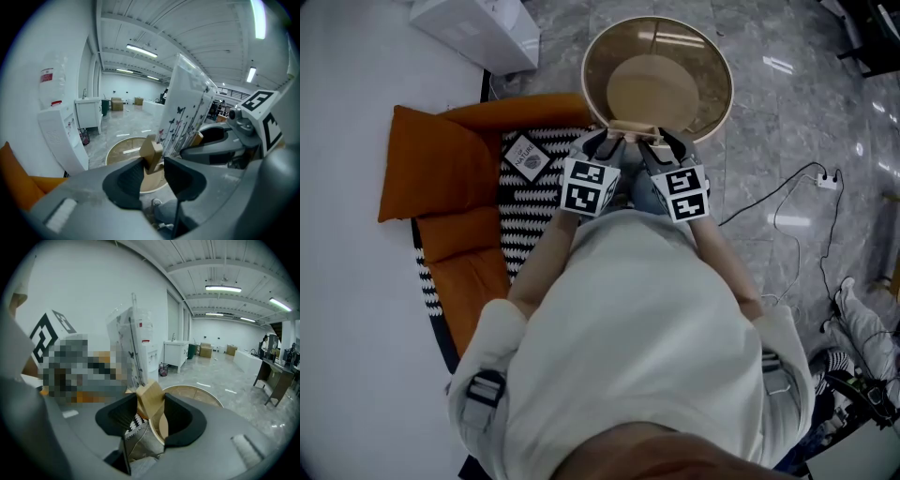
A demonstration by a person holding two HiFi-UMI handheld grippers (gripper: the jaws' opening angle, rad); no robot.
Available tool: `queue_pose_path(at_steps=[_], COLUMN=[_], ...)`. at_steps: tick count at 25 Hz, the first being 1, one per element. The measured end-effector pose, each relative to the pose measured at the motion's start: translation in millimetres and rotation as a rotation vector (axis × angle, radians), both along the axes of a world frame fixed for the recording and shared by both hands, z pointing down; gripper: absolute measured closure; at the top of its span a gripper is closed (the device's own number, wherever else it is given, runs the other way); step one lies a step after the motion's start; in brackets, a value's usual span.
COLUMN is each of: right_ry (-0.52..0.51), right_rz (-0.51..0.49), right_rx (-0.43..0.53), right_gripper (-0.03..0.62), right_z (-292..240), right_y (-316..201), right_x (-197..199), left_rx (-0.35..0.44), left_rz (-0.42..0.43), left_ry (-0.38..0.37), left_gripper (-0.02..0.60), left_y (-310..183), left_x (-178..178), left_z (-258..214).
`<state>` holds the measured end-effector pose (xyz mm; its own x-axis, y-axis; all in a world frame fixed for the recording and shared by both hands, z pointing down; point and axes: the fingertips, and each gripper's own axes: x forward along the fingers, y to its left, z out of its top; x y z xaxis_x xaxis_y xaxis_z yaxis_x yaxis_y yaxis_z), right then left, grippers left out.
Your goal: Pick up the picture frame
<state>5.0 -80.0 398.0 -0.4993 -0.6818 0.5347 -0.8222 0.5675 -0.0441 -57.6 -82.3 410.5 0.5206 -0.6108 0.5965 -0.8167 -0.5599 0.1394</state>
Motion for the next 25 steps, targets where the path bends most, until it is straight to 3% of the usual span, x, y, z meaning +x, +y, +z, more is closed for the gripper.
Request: queue_pose_path(at_steps=[25], right_ry=[-0.019], right_rz=[-0.014], right_rx=[0.013], right_gripper=[0.421], right_z=[-4], right_y=[-7], right_x=[1], left_rx=[0.009], left_rz=[-0.024], left_ry=[0.007], left_gripper=[0.442], left_y=[-7], left_x=[-1], left_z=[-5])
